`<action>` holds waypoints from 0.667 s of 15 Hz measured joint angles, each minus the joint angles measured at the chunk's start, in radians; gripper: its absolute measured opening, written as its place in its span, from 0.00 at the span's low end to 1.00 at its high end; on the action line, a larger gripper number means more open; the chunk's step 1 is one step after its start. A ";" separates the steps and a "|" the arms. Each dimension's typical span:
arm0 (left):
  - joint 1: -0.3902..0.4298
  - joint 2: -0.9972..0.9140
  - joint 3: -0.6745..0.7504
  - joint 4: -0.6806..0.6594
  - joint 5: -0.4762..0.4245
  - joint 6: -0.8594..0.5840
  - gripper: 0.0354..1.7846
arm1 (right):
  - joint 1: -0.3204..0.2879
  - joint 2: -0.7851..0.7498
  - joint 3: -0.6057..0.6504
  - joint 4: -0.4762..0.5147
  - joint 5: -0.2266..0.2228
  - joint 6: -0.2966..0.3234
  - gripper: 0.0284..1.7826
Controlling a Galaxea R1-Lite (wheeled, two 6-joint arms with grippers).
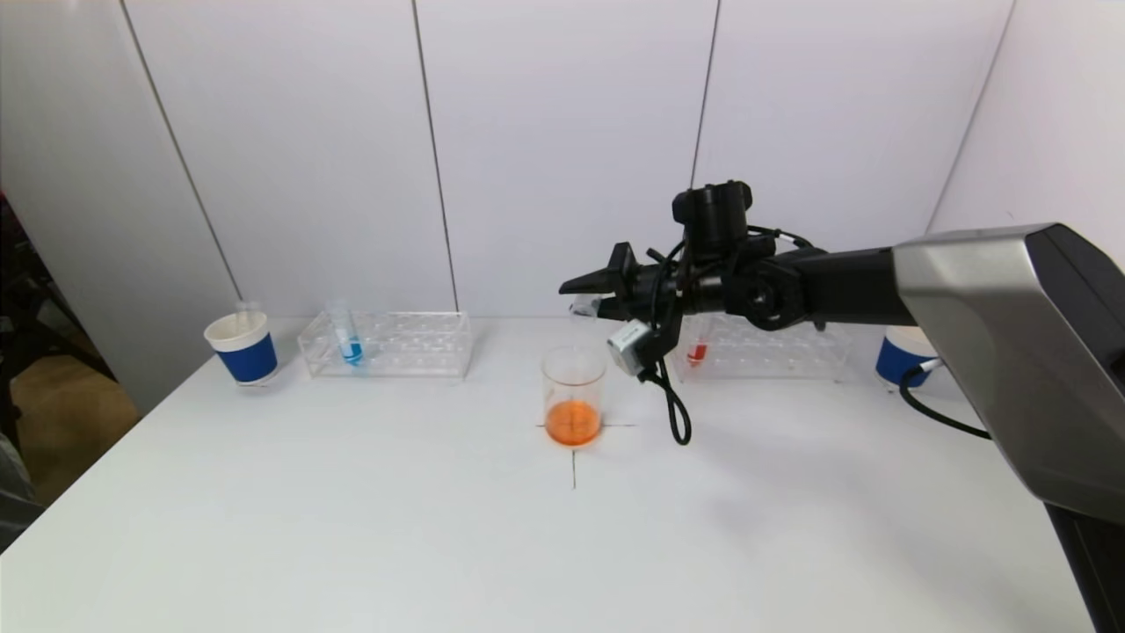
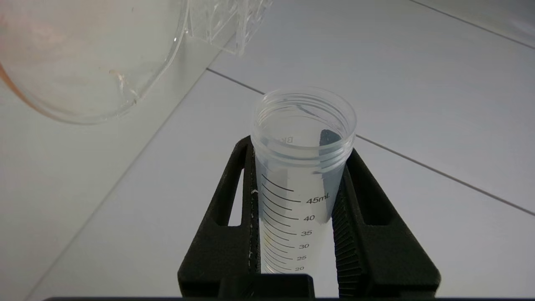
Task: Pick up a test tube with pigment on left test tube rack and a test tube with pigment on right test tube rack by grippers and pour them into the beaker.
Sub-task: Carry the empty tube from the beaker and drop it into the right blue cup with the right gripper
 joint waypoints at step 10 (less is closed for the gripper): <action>0.000 0.000 0.000 0.001 0.000 0.000 0.99 | 0.015 -0.062 -0.004 0.073 0.049 0.570 0.29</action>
